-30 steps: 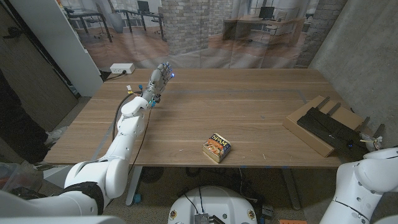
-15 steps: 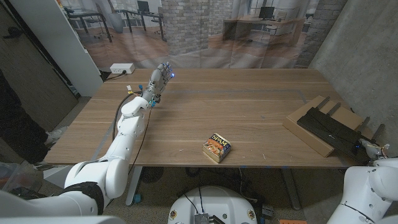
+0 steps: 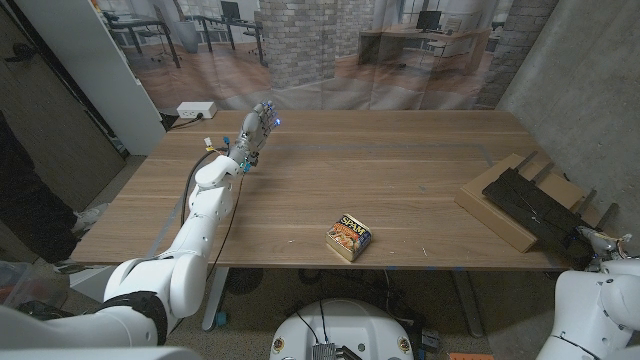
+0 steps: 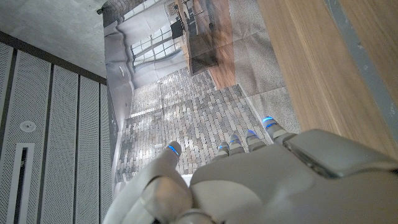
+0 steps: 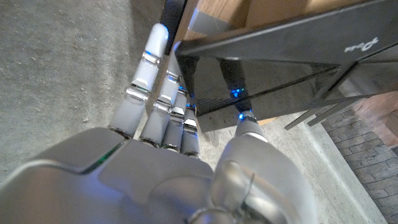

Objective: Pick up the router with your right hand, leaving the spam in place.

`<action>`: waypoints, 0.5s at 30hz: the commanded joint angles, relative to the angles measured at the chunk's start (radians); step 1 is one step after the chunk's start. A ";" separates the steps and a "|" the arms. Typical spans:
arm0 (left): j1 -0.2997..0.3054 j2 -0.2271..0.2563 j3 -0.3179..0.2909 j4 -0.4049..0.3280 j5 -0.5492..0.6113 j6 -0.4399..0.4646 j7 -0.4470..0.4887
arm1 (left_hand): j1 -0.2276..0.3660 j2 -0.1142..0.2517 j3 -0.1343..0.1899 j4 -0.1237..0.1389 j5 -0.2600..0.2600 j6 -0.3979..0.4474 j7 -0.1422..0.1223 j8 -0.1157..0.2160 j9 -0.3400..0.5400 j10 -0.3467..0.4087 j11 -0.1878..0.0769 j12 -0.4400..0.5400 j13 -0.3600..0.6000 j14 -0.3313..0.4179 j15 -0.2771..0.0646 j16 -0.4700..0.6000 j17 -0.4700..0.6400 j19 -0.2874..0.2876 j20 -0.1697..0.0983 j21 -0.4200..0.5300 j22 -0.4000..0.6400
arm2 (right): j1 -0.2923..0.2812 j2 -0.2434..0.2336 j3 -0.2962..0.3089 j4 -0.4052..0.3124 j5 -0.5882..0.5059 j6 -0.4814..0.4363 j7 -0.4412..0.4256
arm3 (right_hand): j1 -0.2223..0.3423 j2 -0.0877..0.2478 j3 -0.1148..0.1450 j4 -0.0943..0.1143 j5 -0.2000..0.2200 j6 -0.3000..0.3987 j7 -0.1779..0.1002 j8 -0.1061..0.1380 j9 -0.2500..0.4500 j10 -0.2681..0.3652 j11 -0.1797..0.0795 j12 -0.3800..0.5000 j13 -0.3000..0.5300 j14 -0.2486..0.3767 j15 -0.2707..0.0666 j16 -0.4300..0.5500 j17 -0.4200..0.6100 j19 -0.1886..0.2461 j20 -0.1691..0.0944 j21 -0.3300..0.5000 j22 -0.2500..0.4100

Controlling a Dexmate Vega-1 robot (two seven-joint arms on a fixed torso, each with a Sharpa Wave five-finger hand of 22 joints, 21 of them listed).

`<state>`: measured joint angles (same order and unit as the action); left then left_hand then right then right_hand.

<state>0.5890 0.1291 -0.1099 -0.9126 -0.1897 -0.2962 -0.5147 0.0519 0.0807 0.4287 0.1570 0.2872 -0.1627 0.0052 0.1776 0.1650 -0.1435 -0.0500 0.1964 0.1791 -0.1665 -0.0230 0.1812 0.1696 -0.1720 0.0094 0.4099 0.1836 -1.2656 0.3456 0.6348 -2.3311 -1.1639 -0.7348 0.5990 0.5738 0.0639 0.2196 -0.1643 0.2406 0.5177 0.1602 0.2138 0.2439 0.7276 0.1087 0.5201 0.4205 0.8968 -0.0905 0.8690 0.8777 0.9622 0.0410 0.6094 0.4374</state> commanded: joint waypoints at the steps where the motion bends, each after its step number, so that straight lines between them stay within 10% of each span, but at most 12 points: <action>1: -0.011 -0.002 -0.006 0.022 0.006 -0.003 -0.002 | -0.004 0.057 -0.005 0.003 0.008 0.000 0.005 0.002 0.006 -0.002 0.007 0.002 0.004 -0.096 0.005 0.001 0.005 -0.002 0.000 -0.003 0.004 | -0.012 0.005 -0.012 -0.007 0.113 0.007 -0.147 | 0.155 0.020 0.025 -0.016 0.008 0.044 0.008 0.007 0.015 0.017 -0.018 0.075 0.065 0.023 -0.062 0.118 0.137 0.033 -0.033 0.068 0.033; 15: -0.040 -0.008 -0.014 0.069 0.019 -0.023 -0.010 | -0.004 0.058 -0.005 0.003 0.008 -0.001 0.005 0.002 0.006 -0.003 0.009 0.002 0.004 -0.097 0.006 0.001 0.005 -0.002 0.001 -0.006 0.004 | -0.017 0.005 0.007 -0.016 0.298 0.052 -0.248 | 0.420 0.038 0.072 -0.015 0.001 0.134 0.006 0.024 0.049 0.063 -0.026 0.195 0.139 0.123 -0.122 0.258 0.353 0.155 -0.205 0.218 0.068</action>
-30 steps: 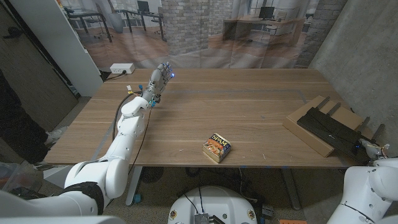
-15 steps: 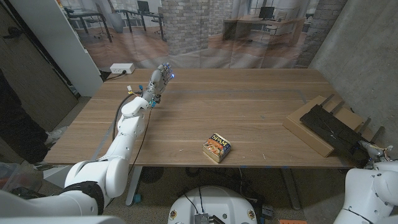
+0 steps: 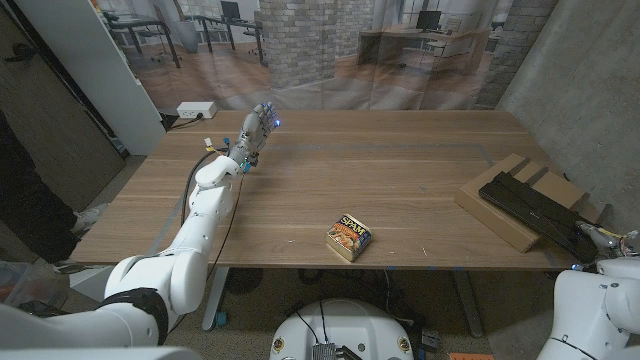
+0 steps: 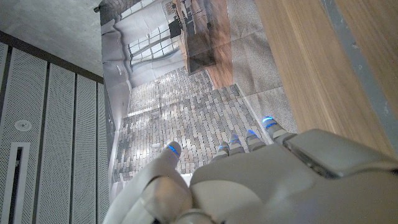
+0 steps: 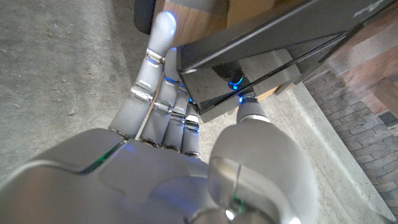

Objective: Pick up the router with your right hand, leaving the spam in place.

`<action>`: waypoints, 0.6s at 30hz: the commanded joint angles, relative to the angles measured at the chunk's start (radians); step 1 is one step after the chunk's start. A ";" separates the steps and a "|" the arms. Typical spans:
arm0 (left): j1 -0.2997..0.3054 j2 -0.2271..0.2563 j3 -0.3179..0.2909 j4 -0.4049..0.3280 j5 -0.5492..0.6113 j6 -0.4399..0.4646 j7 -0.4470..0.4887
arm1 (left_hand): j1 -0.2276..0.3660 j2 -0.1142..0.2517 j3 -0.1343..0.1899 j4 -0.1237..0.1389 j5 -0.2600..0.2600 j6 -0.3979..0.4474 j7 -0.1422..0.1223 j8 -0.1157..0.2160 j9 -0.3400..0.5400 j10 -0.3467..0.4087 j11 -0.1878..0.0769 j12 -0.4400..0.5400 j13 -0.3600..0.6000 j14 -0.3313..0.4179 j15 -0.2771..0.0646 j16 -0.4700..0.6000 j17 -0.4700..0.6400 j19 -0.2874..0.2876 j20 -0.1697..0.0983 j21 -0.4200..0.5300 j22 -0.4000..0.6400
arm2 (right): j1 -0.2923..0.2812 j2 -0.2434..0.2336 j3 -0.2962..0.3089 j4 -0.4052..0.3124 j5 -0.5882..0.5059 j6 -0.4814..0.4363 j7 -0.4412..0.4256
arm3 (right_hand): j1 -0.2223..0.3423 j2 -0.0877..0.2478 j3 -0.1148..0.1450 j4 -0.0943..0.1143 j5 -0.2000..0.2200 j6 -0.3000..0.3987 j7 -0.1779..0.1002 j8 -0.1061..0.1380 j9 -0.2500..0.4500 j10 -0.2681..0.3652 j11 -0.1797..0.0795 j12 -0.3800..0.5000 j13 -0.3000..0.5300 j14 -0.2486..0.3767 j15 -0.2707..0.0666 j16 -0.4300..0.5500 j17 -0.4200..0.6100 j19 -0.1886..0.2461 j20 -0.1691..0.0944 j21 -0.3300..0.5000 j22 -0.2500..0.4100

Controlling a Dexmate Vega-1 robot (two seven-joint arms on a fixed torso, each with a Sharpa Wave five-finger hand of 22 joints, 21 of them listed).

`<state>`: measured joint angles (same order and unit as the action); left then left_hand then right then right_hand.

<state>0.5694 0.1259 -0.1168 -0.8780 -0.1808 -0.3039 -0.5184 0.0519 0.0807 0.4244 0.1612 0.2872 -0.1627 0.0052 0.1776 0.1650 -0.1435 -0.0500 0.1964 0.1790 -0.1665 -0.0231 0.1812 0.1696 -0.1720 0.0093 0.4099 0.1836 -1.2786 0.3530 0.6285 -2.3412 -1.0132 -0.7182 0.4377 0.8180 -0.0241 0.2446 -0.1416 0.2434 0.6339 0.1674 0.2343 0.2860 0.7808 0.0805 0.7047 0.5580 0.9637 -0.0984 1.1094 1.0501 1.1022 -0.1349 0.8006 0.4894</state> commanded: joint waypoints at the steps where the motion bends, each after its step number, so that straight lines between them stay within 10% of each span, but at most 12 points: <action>1: -0.022 -0.006 -0.008 0.038 0.011 -0.016 -0.005 | -0.004 0.058 -0.001 -0.001 0.008 -0.001 0.005 0.002 0.006 -0.003 0.009 0.002 0.004 -0.097 0.006 0.001 0.005 -0.002 0.001 -0.007 0.004 | -0.005 -0.005 0.015 -0.005 0.161 0.041 -0.091 | 0.204 0.129 0.054 -0.039 -0.002 0.032 -0.002 0.007 0.011 0.016 0.001 0.017 0.005 0.064 -0.115 0.030 0.187 0.027 -0.047 0.046 0.027; 18: -0.054 -0.016 -0.022 0.091 0.030 -0.042 -0.014 | -0.004 0.059 -0.001 -0.001 0.009 0.000 0.005 0.002 0.006 -0.003 0.009 0.002 0.004 -0.098 0.006 0.001 0.005 -0.001 0.002 -0.010 0.004 | -0.006 0.008 0.074 0.008 0.454 0.191 -0.213 | 0.501 0.184 0.137 -0.030 -0.036 0.163 -0.019 0.030 0.079 0.069 0.001 0.076 0.055 0.098 -0.115 0.159 0.186 0.042 -0.085 0.152 0.026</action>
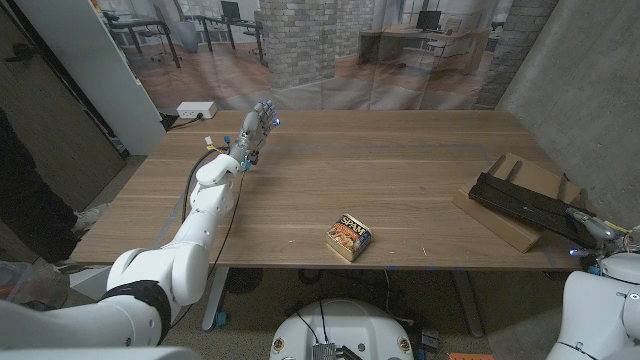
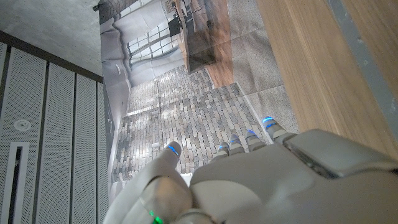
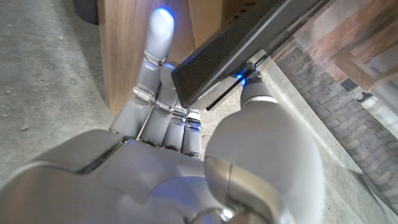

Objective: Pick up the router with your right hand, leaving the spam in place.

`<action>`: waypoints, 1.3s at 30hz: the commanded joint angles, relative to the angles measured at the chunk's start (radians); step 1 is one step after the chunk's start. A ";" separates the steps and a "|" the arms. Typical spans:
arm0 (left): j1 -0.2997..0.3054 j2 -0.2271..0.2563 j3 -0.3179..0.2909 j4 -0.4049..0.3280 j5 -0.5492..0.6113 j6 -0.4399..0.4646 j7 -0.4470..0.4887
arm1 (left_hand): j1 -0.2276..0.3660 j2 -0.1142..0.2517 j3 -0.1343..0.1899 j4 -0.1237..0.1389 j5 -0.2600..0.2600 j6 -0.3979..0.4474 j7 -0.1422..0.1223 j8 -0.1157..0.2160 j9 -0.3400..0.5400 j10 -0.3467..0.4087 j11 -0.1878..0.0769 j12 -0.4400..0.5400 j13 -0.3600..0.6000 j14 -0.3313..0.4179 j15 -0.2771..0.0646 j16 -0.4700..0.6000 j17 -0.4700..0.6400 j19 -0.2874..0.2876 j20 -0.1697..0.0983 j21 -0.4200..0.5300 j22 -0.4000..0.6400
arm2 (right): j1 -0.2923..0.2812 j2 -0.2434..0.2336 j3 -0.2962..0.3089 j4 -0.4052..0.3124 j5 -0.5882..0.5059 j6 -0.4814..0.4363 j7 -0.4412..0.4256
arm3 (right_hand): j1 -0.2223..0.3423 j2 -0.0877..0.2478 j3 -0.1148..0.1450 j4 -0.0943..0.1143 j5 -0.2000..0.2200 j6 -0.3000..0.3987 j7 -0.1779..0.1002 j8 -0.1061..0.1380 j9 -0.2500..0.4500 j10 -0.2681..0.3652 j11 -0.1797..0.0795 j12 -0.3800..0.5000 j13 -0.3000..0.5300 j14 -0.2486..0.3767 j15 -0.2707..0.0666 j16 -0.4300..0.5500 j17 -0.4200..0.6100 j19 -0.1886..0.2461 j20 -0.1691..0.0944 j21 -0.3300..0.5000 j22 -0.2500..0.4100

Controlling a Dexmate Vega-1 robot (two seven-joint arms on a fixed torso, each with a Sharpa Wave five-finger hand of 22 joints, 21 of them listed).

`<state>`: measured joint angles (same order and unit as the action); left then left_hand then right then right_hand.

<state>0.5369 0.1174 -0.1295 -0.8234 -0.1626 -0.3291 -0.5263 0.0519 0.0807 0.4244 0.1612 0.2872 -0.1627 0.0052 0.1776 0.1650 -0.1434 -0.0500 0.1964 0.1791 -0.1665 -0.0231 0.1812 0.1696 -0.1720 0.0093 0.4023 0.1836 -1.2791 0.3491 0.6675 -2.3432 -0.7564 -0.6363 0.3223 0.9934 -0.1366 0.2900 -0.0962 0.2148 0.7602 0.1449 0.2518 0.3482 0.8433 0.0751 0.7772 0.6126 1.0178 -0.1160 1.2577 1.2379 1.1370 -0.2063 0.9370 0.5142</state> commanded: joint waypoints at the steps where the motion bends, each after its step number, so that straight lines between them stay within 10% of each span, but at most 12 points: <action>1: -0.023 -0.009 -0.010 0.039 0.013 -0.017 -0.006 | -0.004 0.059 -0.001 -0.001 0.009 0.000 0.005 0.002 0.006 -0.004 0.008 0.002 0.003 -0.098 0.006 0.001 0.005 -0.001 0.001 -0.002 0.004 | -0.006 0.016 0.040 0.012 0.218 0.125 -0.107 | 0.331 0.296 0.093 -0.074 -0.009 0.052 0.001 0.019 0.020 0.007 0.007 0.001 -0.004 0.042 -0.096 0.012 -0.002 0.003 -0.013 0.018 0.000; 39: 0.009 -0.010 -0.017 -0.023 0.004 0.003 -0.003 | -0.003 0.059 -0.002 -0.001 0.009 0.001 0.003 0.002 0.006 -0.003 0.009 0.002 0.003 -0.099 0.006 0.001 0.005 0.001 0.002 -0.010 0.004 | -0.064 -0.015 0.037 0.069 0.527 0.393 -0.244 | 0.363 0.296 0.093 -0.047 -0.022 0.110 0.006 0.038 0.081 0.023 0.019 0.019 0.018 0.017 -0.098 0.004 -0.009 -0.040 -0.010 0.068 -0.023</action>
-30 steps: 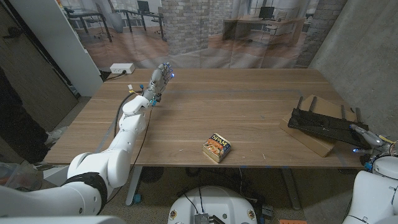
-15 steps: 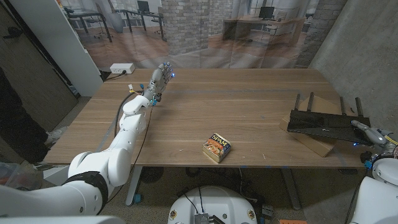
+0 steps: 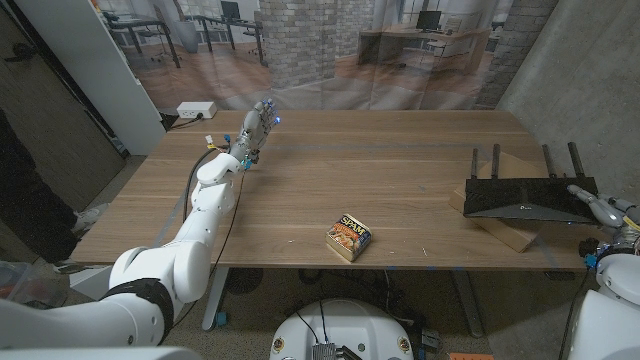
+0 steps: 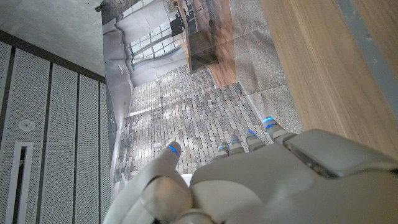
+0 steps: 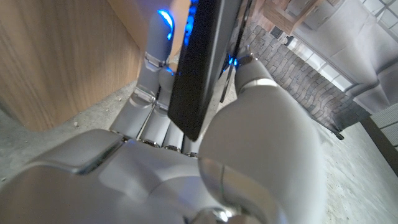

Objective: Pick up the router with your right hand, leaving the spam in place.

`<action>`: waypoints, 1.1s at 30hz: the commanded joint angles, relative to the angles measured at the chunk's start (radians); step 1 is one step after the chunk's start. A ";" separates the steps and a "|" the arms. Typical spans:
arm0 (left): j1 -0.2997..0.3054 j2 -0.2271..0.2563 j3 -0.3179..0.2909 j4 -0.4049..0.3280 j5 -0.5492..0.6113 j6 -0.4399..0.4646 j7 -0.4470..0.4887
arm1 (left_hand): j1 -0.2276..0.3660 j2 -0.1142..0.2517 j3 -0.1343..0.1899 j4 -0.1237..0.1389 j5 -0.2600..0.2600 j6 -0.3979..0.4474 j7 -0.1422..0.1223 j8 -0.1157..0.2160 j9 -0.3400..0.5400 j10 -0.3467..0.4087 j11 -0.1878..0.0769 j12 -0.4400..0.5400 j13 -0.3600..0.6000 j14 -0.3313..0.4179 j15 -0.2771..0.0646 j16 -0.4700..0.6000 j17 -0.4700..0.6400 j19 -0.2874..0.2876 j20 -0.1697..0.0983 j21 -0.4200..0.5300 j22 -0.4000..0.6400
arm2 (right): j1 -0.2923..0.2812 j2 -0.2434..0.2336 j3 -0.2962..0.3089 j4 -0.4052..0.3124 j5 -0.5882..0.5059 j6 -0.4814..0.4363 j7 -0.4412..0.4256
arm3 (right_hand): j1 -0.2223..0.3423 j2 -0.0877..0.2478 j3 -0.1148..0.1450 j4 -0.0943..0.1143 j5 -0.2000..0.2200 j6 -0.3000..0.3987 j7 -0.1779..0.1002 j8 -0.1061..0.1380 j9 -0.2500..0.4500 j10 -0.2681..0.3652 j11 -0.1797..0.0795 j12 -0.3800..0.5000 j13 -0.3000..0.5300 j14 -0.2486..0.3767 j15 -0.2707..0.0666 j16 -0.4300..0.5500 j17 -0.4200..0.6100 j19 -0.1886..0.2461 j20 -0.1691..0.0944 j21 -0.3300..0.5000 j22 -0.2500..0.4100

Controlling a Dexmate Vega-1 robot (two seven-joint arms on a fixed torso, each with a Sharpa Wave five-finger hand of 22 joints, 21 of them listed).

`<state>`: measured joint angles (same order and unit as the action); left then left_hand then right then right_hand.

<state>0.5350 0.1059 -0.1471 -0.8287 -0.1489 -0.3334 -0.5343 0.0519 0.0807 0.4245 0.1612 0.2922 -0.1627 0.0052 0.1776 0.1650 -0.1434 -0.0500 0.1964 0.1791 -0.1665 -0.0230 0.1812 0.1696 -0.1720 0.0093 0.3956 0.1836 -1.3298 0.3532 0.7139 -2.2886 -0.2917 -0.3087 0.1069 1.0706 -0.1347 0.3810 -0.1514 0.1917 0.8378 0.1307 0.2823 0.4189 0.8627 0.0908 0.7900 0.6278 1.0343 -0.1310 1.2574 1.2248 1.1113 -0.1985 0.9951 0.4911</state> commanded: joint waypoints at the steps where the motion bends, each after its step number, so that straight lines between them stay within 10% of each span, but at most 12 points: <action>1: 0.012 0.001 0.001 -0.019 -0.010 0.007 0.005 | -0.003 0.059 -0.002 -0.001 0.004 0.001 0.003 0.002 0.006 -0.004 0.009 0.002 0.003 -0.098 0.005 0.001 0.005 0.002 0.001 -0.003 0.004 | -0.014 -0.021 -0.011 0.016 0.065 0.071 -0.031 | 0.286 0.294 0.002 0.009 0.001 0.032 0.020 0.008 0.011 0.003 0.003 0.006 0.004 0.001 -0.083 0.004 0.004 -0.015 -0.017 0.010 0.000; 33: 0.045 0.015 0.013 -0.077 -0.033 0.023 0.015 | -0.003 0.060 -0.003 -0.001 0.005 -0.001 0.003 0.002 0.006 -0.004 0.008 0.002 0.003 -0.099 0.006 0.001 0.005 0.004 0.001 -0.009 0.005 | -0.011 -0.060 -0.050 0.044 0.119 0.229 -0.068 | 0.289 0.294 -0.004 0.017 0.002 0.040 0.019 0.009 0.050 0.004 0.005 0.013 0.016 -0.001 -0.083 0.000 0.005 -0.033 -0.017 0.049 -0.016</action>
<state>0.5681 0.1158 -0.1384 -0.8849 -0.1732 -0.3161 -0.5233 0.0519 0.0807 0.4245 0.1611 0.2922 -0.1627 0.0052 0.1776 0.1650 -0.1435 -0.0499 0.1964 0.1790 -0.1665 -0.0230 0.1812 0.1696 -0.1720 0.0093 0.3881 0.1836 -1.3453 0.3076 0.6777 -2.2507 -0.1830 -0.1260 0.0476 1.0968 -0.1063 0.3768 -0.1386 0.1907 0.8617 0.1325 0.2877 0.4644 0.8612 0.0895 0.7967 0.6391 1.0309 -0.1343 1.2594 1.2274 1.0932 -0.1874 1.0379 0.4736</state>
